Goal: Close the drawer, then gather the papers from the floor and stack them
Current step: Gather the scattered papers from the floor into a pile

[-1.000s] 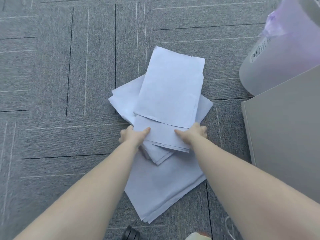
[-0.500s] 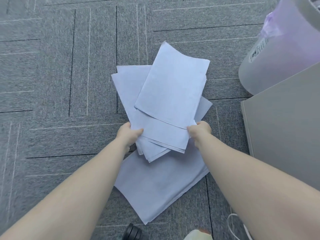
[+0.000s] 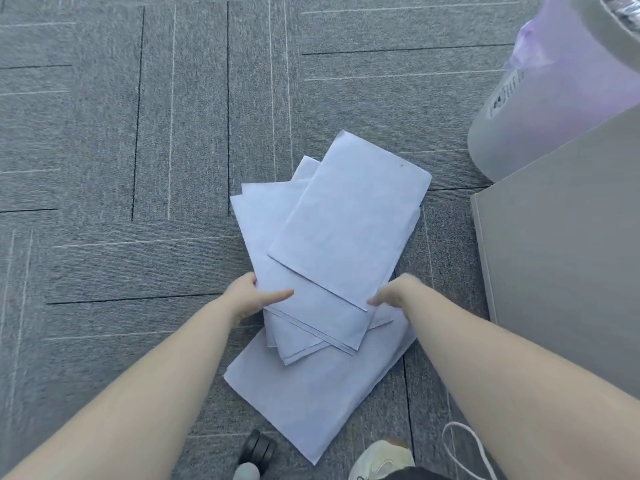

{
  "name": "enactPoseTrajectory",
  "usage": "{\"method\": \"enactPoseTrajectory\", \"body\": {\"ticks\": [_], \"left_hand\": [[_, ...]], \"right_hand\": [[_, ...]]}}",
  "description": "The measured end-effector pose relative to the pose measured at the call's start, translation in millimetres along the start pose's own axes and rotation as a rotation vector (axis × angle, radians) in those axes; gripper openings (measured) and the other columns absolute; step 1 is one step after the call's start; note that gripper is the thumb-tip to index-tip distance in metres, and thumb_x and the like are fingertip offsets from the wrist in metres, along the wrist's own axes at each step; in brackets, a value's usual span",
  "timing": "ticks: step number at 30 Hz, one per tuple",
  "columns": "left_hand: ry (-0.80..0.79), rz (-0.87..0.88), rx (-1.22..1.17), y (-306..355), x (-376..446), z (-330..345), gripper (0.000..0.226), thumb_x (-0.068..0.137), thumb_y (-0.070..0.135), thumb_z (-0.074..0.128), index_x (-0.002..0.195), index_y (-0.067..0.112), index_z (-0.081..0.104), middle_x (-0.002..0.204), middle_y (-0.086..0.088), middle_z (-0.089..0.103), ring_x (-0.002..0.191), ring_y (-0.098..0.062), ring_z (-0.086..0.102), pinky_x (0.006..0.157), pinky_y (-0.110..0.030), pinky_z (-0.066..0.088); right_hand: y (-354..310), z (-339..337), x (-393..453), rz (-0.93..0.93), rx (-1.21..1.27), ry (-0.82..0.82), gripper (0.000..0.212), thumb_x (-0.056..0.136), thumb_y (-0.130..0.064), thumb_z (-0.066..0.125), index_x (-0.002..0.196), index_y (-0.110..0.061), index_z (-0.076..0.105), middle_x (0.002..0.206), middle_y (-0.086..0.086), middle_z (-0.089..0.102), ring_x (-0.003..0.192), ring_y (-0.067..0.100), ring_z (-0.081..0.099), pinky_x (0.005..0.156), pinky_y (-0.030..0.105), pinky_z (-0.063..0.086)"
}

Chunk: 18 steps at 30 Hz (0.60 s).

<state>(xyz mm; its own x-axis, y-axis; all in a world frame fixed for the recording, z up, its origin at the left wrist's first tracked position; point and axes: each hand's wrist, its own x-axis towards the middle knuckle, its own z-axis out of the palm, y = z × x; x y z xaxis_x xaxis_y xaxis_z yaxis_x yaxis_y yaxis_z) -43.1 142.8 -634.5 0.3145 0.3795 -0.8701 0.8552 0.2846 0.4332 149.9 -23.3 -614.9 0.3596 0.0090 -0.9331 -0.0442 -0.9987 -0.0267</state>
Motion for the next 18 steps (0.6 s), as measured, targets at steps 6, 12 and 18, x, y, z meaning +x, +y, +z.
{"method": "enactPoseTrajectory", "body": {"ticks": [6,12,18], "left_hand": [[0.042,0.036,-0.016,8,2,31,0.069,0.065,0.03,0.082,0.127,0.017,0.056,0.125,0.0,0.062,0.114,-0.02,0.058,0.096,-0.033,0.047],[0.126,0.02,-0.059,15,8,53,0.051,0.074,0.018,0.072,0.121,0.009,0.056,0.12,-0.01,0.065,0.111,-0.028,0.061,0.097,-0.041,0.049],[0.136,-0.012,-0.187,19,10,41,0.042,0.066,0.015,0.07,0.107,0.005,0.065,0.11,-0.016,0.069,0.1,-0.03,0.066,0.093,-0.046,0.053]], "right_hand": [[13,9,12,0.025,0.231,0.242,0.087,0.072,-0.045,0.079,0.138,-0.005,0.04,0.147,0.015,0.037,0.133,0.032,0.044,0.109,0.039,0.038],[11,23,36,0.056,0.353,0.103,0.09,0.068,-0.046,0.08,0.138,-0.003,0.043,0.145,0.009,0.049,0.136,0.029,0.045,0.112,0.038,0.037],[5,22,22,-0.088,0.552,0.071,0.046,0.078,-0.002,0.075,0.121,0.002,0.06,0.125,0.015,0.065,0.116,0.031,0.061,0.102,0.035,0.046]]}}
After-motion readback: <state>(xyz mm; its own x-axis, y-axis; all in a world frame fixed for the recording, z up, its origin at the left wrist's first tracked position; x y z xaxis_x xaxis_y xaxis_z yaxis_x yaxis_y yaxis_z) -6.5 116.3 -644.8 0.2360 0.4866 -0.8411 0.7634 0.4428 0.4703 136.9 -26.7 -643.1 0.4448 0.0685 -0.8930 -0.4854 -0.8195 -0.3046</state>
